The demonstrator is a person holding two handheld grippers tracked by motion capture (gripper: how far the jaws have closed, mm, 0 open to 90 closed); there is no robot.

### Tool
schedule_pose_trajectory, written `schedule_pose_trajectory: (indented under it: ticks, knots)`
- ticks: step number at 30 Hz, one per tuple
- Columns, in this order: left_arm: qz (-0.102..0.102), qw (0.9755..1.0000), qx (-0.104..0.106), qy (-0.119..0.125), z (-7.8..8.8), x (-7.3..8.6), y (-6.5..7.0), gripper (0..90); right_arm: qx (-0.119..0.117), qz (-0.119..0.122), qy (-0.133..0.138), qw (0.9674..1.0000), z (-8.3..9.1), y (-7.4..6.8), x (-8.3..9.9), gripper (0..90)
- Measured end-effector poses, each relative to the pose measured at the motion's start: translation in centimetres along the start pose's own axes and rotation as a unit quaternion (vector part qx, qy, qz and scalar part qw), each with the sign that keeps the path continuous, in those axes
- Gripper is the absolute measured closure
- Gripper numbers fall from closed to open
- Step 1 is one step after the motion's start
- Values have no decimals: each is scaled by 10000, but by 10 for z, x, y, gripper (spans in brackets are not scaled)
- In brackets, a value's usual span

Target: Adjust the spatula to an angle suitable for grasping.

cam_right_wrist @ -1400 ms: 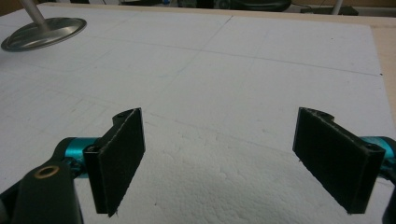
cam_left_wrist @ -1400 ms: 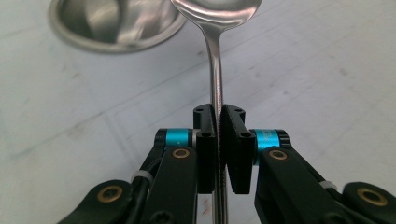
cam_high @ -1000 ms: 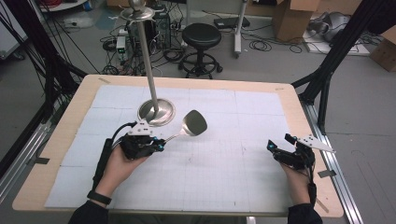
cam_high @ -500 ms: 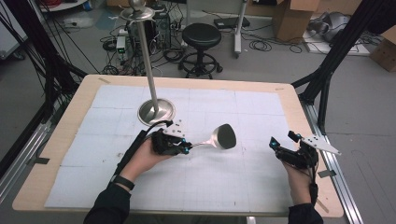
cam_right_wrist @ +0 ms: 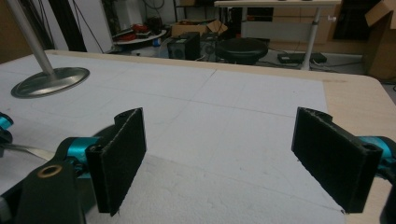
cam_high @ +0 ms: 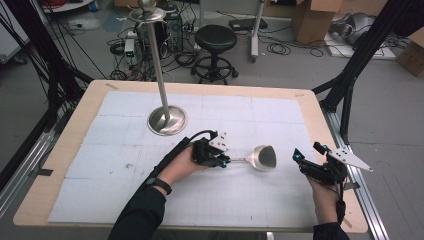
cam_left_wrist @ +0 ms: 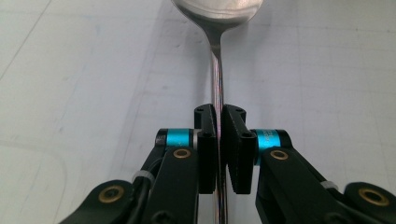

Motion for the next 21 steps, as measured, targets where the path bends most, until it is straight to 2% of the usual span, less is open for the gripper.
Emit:
schedule_pose_trajectory:
  ticks: [3, 5, 8, 13, 18, 19, 20, 21]
  knots:
    - [-184, 9998, 53, -97, -13, -6, 3, 838, 14, 12, 5, 10000, 3, 0, 0, 172]
    - [-197, 9997, 90, -96, -17, -7, 4, 838, 12, 8, -3, 10000, 5, 0, 0, 172]
    - [-384, 9990, 204, -97, -31, -15, 8, 837, 20, 23, 16, 10000, 7, 1, 0, 173]
    - [-642, 9974, 312, -70, -43, -21, 13, 837, 12, 9, -18, 10000, 8, 1, 2, 174]
    - [-584, 9977, 325, -70, -48, -19, 11, 833, -23, 13, -59, 10000, 8, 0, 3, 174]
    - [-510, 9980, 359, -25, -47, -20, 11, 829, -19, 26, -66, 10000, 8, 0, 3, 174]
    - [-402, 9987, 325, 16, -46, -20, 10, 810, -26, 23, -66, 10000, 8, 0, 3, 174]
    - [-311, 9990, 308, 60, -45, -21, 10, 730, -40, 27, -65, 10000, 8, 0, 3, 174]
Point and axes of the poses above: each handheld gripper's, and its own axes: z roughly backward along the jaws, x roughly out of its underside, y roughly to its right, the point moved 4 cm from there along -z, roughly forward along the jaws, and after that the axes turned 5 degrees about -x, right-handed, at the moved point
